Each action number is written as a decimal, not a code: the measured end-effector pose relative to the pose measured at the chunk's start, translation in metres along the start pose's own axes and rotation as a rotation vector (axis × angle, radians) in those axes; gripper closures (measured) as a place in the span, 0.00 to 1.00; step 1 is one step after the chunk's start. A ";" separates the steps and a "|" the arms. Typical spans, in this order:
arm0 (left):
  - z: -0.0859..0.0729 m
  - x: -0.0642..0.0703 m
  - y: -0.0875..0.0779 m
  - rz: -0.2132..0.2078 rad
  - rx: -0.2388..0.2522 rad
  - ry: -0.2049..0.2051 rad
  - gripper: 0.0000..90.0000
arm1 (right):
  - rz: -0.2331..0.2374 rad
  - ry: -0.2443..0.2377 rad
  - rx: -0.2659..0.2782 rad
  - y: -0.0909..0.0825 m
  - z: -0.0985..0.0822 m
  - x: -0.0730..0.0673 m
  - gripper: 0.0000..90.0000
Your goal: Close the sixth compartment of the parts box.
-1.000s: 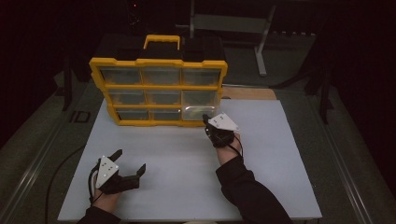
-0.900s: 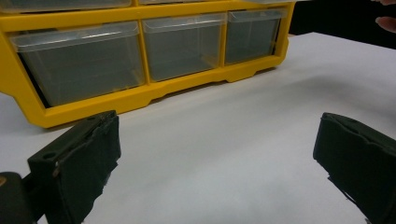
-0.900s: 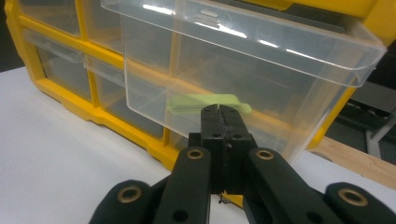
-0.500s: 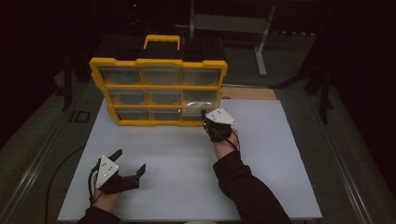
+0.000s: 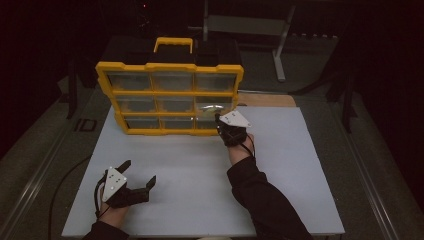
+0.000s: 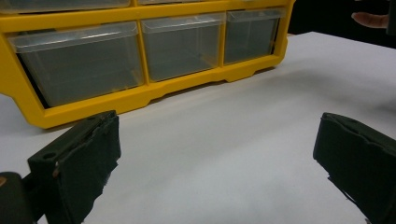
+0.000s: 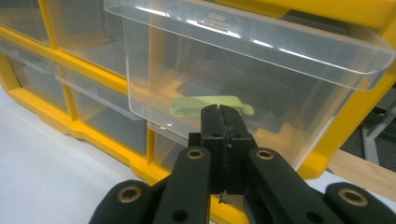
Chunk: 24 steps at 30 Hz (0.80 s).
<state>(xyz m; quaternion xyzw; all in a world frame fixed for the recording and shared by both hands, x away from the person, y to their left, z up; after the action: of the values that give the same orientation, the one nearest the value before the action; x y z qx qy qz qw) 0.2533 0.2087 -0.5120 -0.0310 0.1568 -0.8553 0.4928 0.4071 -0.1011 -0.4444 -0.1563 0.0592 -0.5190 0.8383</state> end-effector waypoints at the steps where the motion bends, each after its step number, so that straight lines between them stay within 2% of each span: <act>1: 0.000 0.000 0.000 0.000 0.000 0.001 0.02 | -0.002 -0.002 0.002 0.001 0.000 0.000 1.00; 24: 0.000 0.000 0.000 -0.001 -0.001 0.003 0.02 | -0.032 -0.003 -0.017 0.023 0.009 0.009 1.00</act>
<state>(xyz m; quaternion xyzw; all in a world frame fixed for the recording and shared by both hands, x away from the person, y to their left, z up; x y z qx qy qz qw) 0.2533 0.2090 -0.5121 -0.0303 0.1579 -0.8556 0.4920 0.4334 -0.0974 -0.4428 -0.1649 0.0597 -0.5315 0.8287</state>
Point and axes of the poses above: each handheld gripper's, and its own axes: y roughly forward along the jaws, z roughly out of its top, x roughly to its right, the point moved 2 cm from there along y, roughly forward along the jaws, and after that the axes turned 5 degrees about y, right-handed, at the moved point
